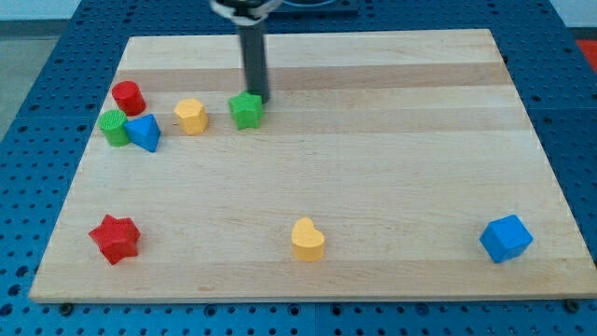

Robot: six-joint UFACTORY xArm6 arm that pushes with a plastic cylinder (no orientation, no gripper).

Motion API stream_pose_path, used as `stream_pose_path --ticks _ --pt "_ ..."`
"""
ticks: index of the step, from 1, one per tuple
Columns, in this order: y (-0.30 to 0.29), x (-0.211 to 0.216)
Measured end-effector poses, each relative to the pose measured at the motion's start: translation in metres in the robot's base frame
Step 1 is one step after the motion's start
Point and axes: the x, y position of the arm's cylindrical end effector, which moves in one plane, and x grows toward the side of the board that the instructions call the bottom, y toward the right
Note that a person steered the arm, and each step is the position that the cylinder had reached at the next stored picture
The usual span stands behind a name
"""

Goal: Point at the blue cube

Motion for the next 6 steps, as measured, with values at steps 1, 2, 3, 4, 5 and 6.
stream_pose_path --ticks 1,2,3,4,5,6 --pt "-0.020 0.002" --pt "0.041 0.002" --pt "0.155 0.001" --pt "0.253 0.014" --pt "0.282 0.065" --pt "0.282 0.152"
